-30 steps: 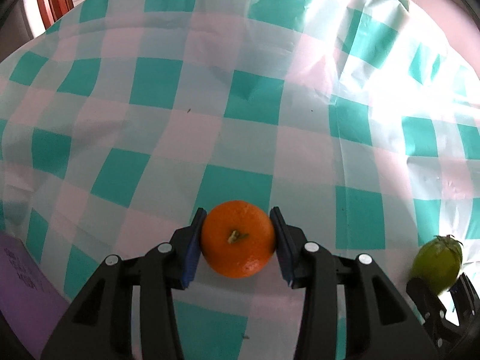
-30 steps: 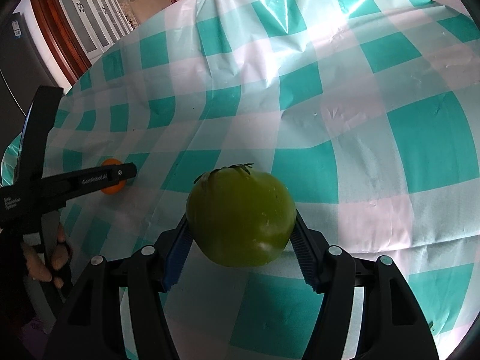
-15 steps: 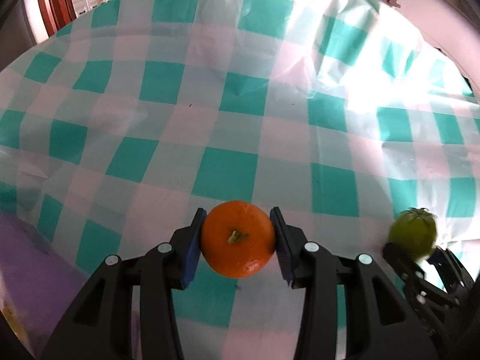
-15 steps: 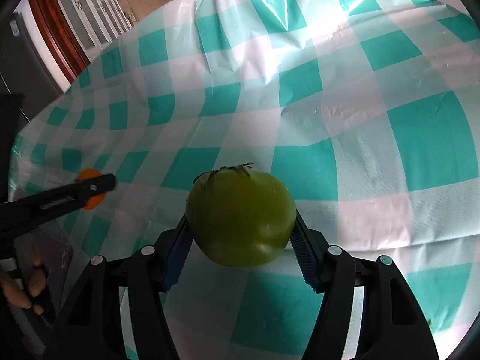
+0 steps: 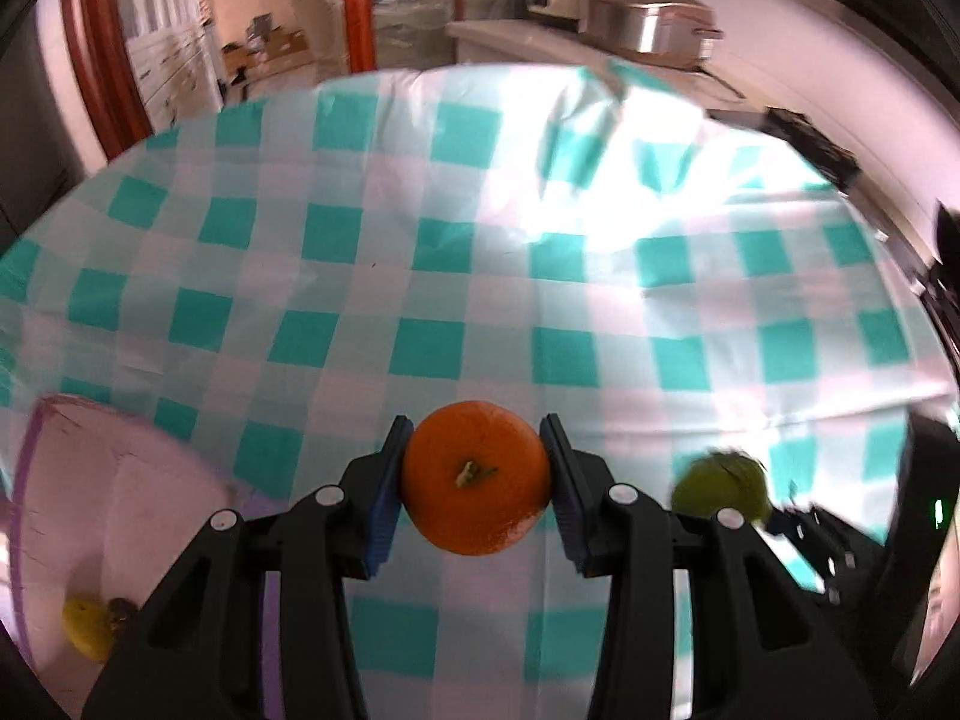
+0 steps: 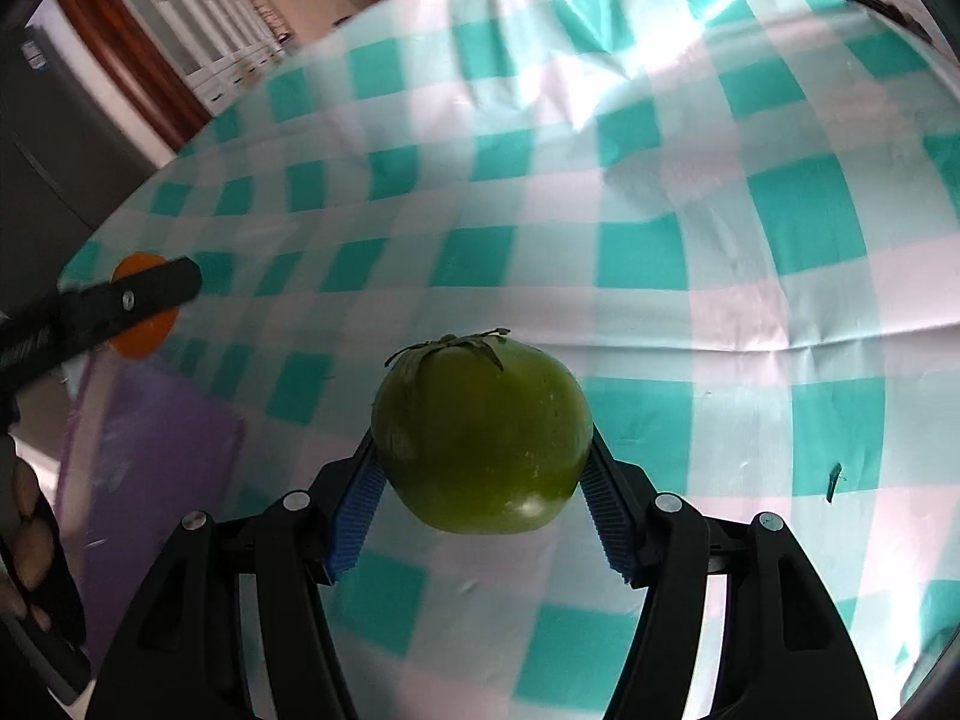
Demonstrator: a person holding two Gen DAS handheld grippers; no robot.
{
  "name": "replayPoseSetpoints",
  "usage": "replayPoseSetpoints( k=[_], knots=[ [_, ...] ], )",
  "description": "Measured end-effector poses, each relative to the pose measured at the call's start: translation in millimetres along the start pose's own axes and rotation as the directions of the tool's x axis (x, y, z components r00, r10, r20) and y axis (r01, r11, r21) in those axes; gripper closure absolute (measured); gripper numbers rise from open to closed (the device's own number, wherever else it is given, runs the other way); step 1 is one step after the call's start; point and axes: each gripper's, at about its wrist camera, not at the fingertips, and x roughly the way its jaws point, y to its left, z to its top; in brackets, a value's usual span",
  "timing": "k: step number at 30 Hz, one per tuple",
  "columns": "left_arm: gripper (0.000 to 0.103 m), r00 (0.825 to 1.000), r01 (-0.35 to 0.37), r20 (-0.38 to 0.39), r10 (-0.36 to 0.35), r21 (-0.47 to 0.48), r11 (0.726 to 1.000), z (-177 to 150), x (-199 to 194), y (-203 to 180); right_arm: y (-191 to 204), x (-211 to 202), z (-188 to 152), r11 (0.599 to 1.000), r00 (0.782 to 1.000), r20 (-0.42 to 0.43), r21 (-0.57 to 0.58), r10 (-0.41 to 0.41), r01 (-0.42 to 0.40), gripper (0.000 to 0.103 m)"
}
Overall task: Organize fruits
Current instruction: 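Carry the tangerine and green tomato over the white box with both grippers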
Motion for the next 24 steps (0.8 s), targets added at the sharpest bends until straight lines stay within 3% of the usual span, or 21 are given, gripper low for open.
replayPoseSetpoints(
  k=[5, 10, 24],
  knots=[
    [0.059, 1.000, 0.015, 0.022, -0.017, 0.100, 0.995, -19.0, -44.4, -3.8, 39.6, -23.0, 21.4, 0.995, 0.999, 0.018, -0.085, 0.044, -0.042, 0.041],
    [0.059, 0.999, -0.006, 0.051, -0.001, 0.139, 0.990, -28.4, -73.9, 11.0, 77.3, -34.6, 44.8, 0.984, 0.997, 0.045, -0.166, 0.069, -0.061, 0.041],
    [0.059, 0.983, -0.074, 0.166, 0.075, -0.014, 0.997, -25.4, -133.0, 85.7, 165.7, -46.7, 55.2, 0.906, 0.991, 0.024, -0.409, 0.128, -0.107, 0.041]
  ],
)
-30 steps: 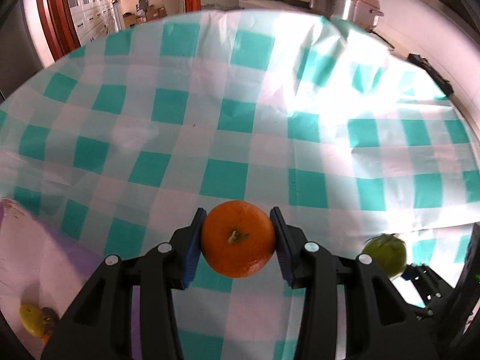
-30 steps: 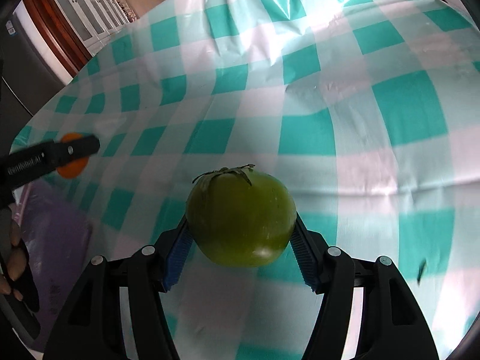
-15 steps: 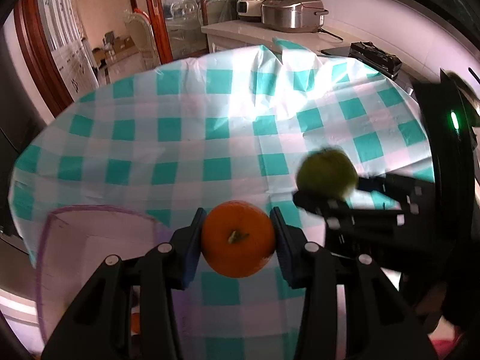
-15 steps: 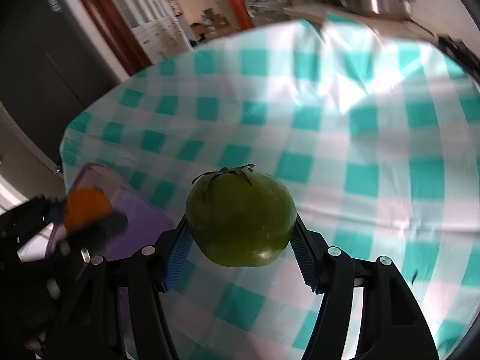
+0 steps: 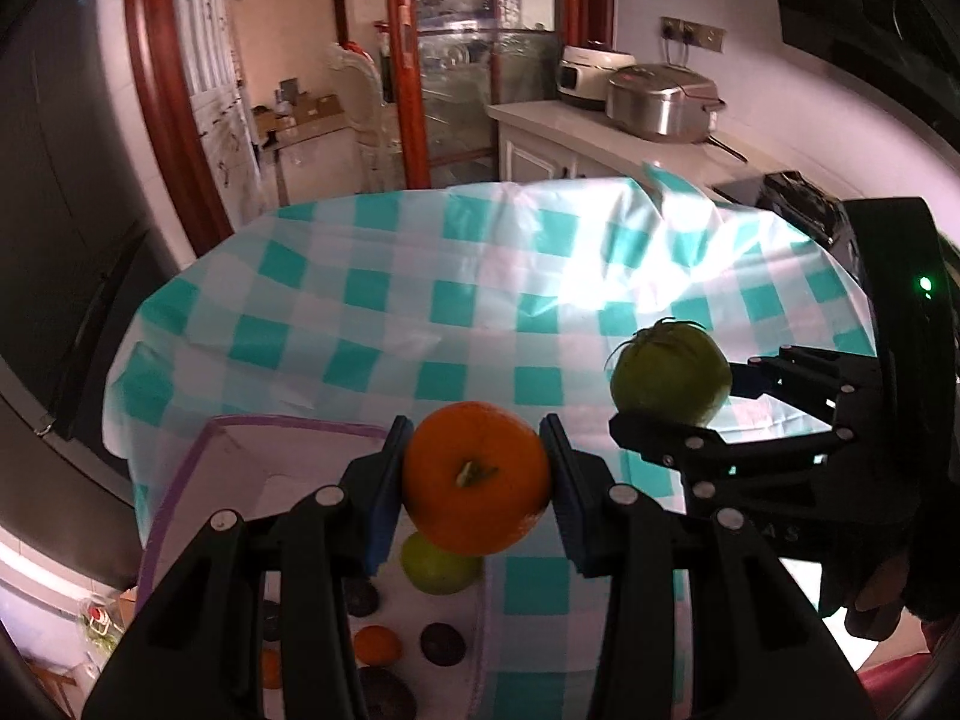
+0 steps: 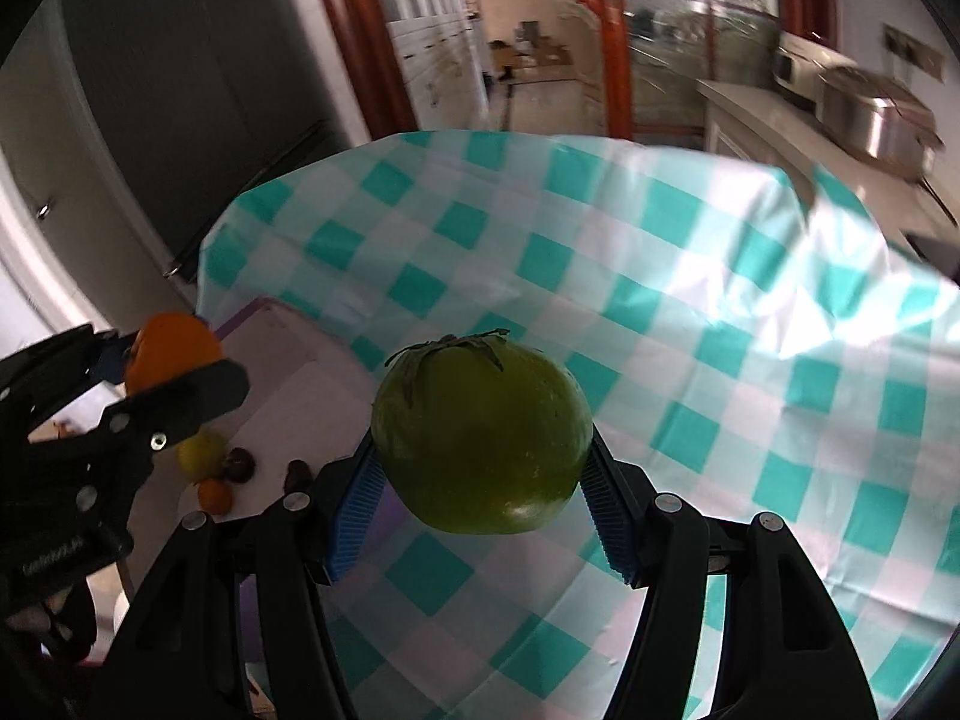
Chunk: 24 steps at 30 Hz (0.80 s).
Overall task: Organize fruits
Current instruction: 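Carry the tangerine and green tomato over the white box with both grippers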
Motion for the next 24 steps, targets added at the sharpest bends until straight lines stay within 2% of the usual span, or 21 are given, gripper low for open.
replayPoseSetpoints(
  k=[12, 20, 24],
  knots=[
    [0.059, 0.999, -0.033, 0.004, 0.033, -0.080, 0.996, -12.0, -12.4, 48.3, 57.9, 4.9, 19.0, 0.993, 0.997, 0.016, -0.090, 0.082, -0.080, 0.041],
    [0.059, 0.997, -0.073, -0.011, 0.072, -0.156, 0.985, -36.2, -24.6, 106.0, 104.9, 33.3, 24.7, 0.981, 0.992, -0.028, -0.147, 0.122, -0.125, 0.041],
    [0.059, 0.994, -0.110, -0.046, 0.102, -0.202, 0.973, -54.6, -26.2, 141.5, 130.7, 51.3, 25.6, 0.975, 0.989, -0.055, -0.171, 0.136, -0.144, 0.041]
  ],
)
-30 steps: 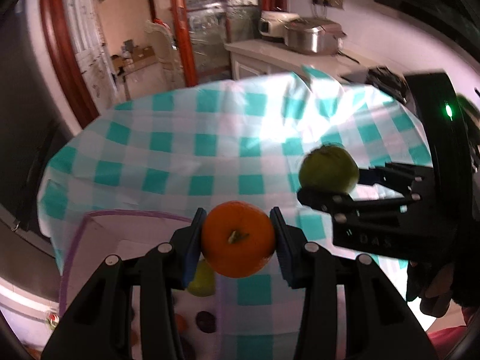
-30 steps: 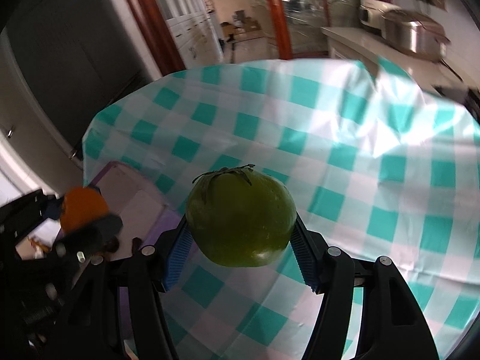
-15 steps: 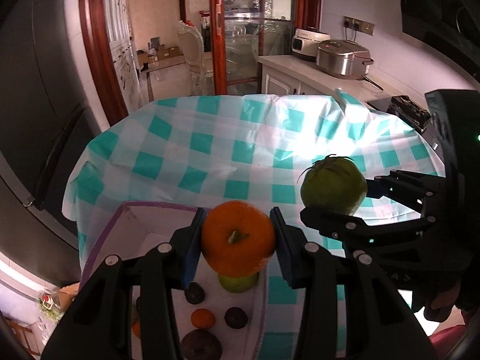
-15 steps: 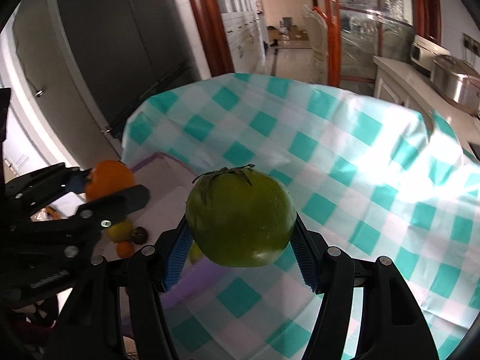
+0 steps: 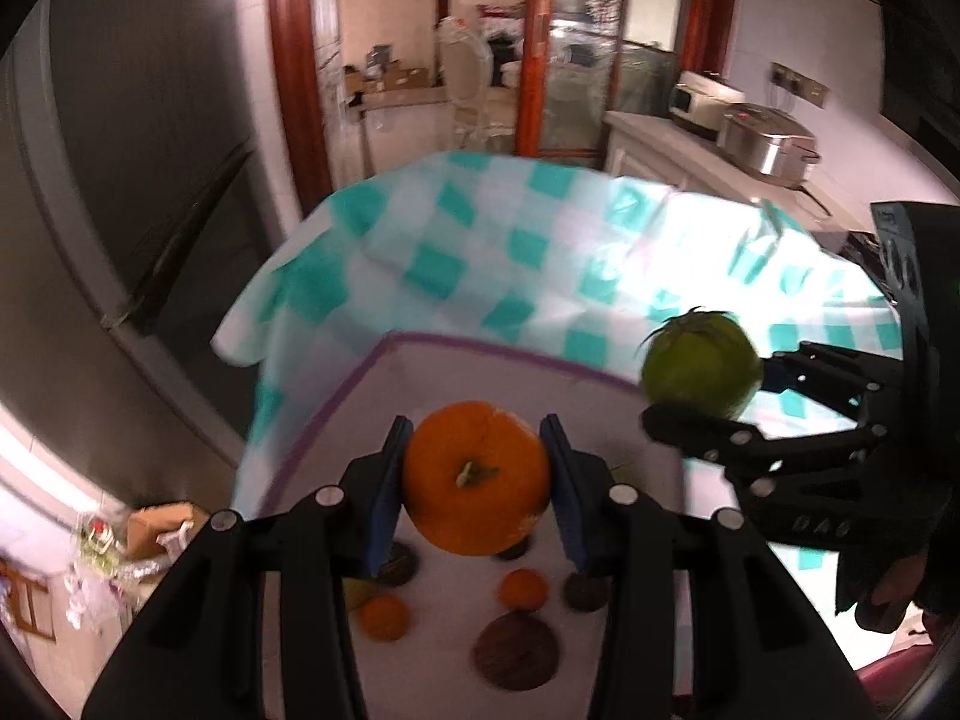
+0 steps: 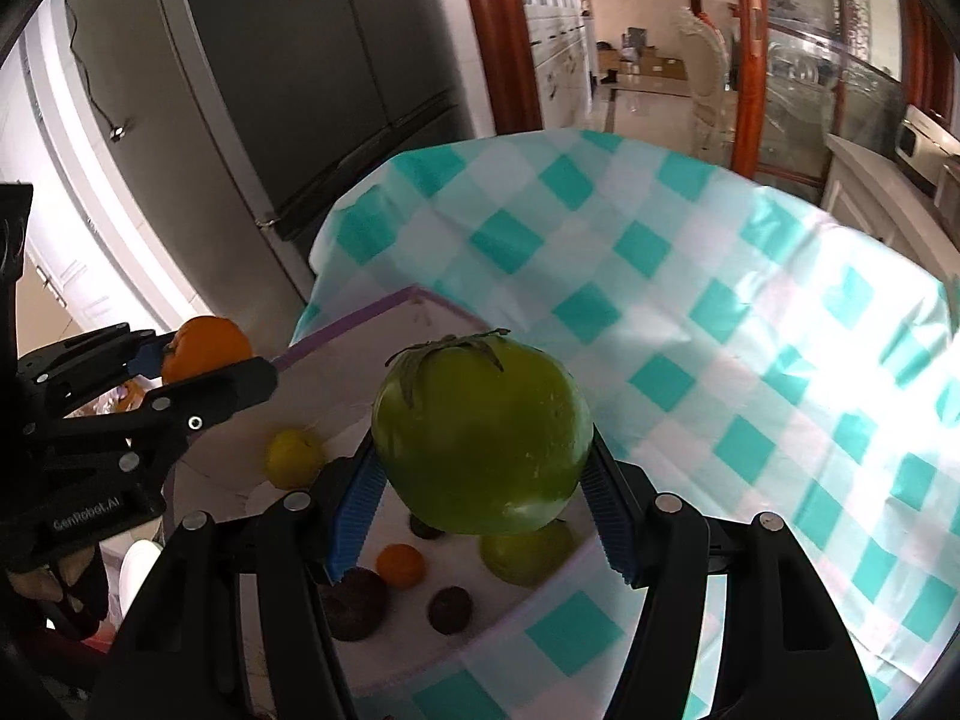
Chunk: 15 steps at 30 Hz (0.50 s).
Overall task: Organize fruits
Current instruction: 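Carry the tangerine and green tomato over the white box with both grippers, then open both grippers to drop the tangerine and green tomato into the box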
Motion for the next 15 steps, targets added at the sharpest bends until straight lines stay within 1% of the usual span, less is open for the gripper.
replayPoseSetpoints(
  k=[4, 8, 11, 15],
  knots=[
    [0.059, 0.997, -0.038, -0.062, 0.035, -0.041, 0.998, -19.4, 9.1, 38.3, 23.2, 19.6, -2.0, 0.999, 0.999, -0.039, -0.042, 0.013, -0.015, 0.041],
    [0.059, 0.989, -0.062, -0.138, 0.055, -0.047, 0.997, -39.8, 23.9, 65.3, 46.2, 43.9, -8.0, 0.995, 0.995, -0.094, -0.093, 0.012, -0.020, 0.041],
    [0.059, 0.979, -0.070, -0.193, 0.062, -0.037, 0.997, -53.3, 37.4, 79.4, 62.4, 65.0, -18.6, 0.988, 0.988, -0.154, -0.153, -0.010, -0.014, 0.041],
    [0.059, 0.963, -0.068, -0.262, 0.063, -0.006, 0.998, -66.8, 59.0, 91.1, 75.9, 92.7, -36.4, 0.979, 0.970, -0.237, -0.205, -0.049, -0.001, 0.041]
  ],
)
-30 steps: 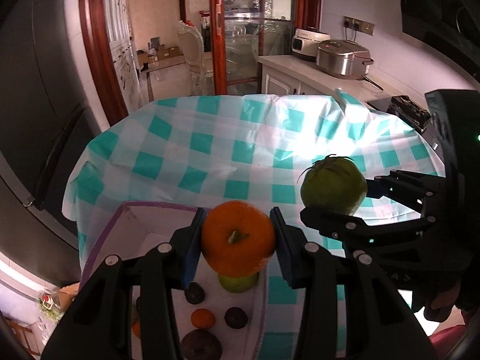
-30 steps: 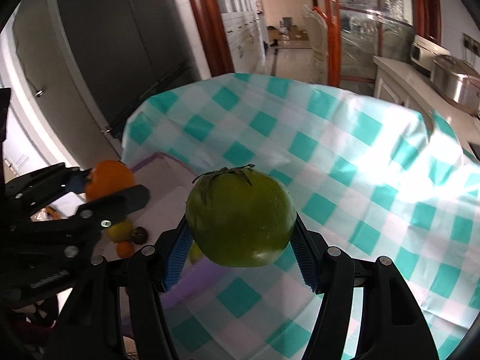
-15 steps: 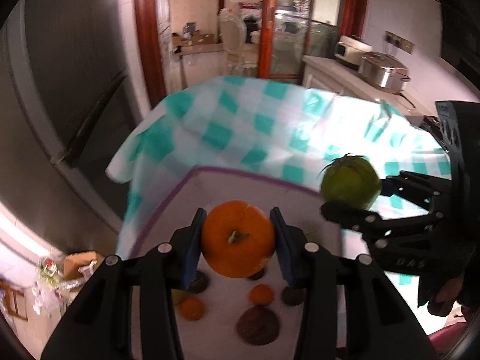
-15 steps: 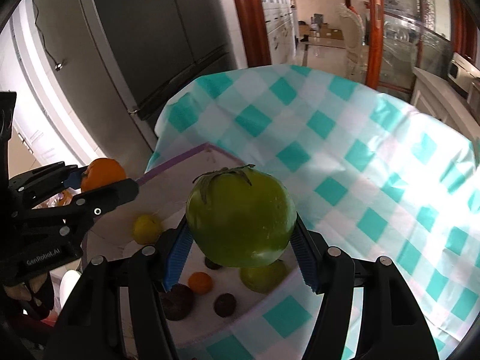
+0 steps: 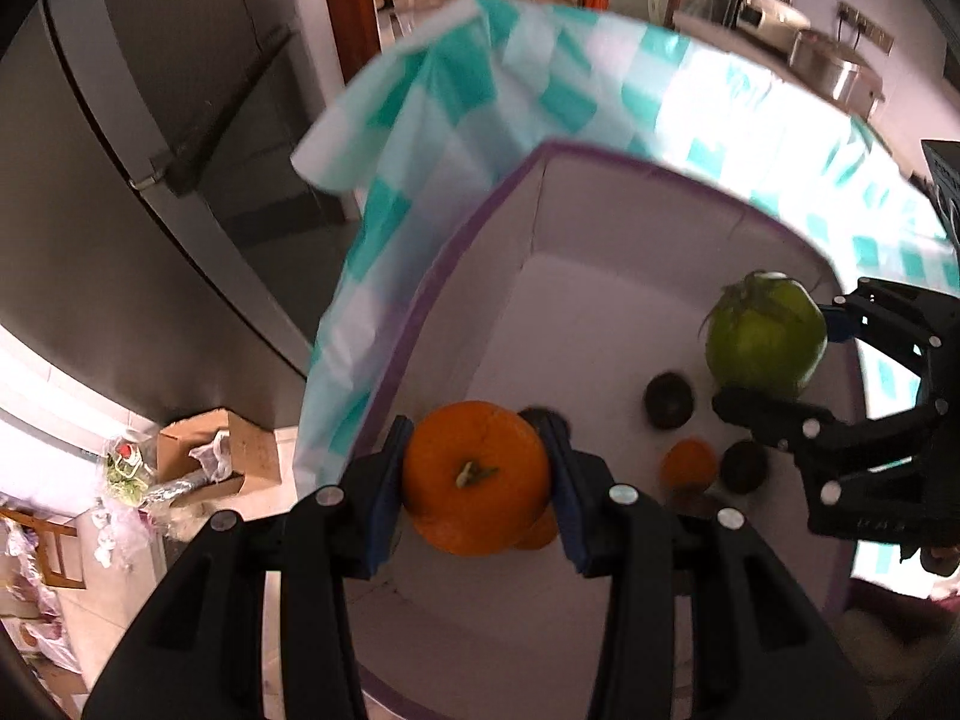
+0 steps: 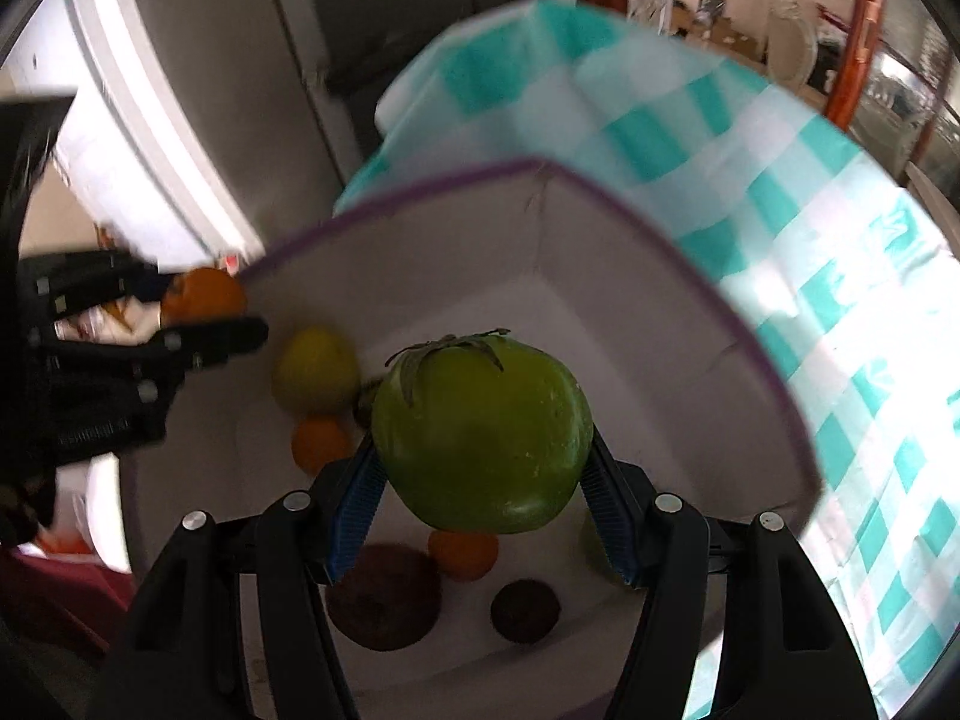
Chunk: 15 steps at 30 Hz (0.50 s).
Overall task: Organize fruits
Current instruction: 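Open both grippers to drop the tangerine and green tomato into the box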
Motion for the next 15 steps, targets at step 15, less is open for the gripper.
replayPoseSetpoints(
  k=[15],
  knots=[
    [0.059, 0.999, -0.024, -0.038, 0.031, 0.177, 0.984, -4.7, 48.7, -20.4, -9.7, 43.9, -28.2, 0.997, 0.988, -0.133, 0.000, -0.082, 0.082, 0.041]
  ],
)
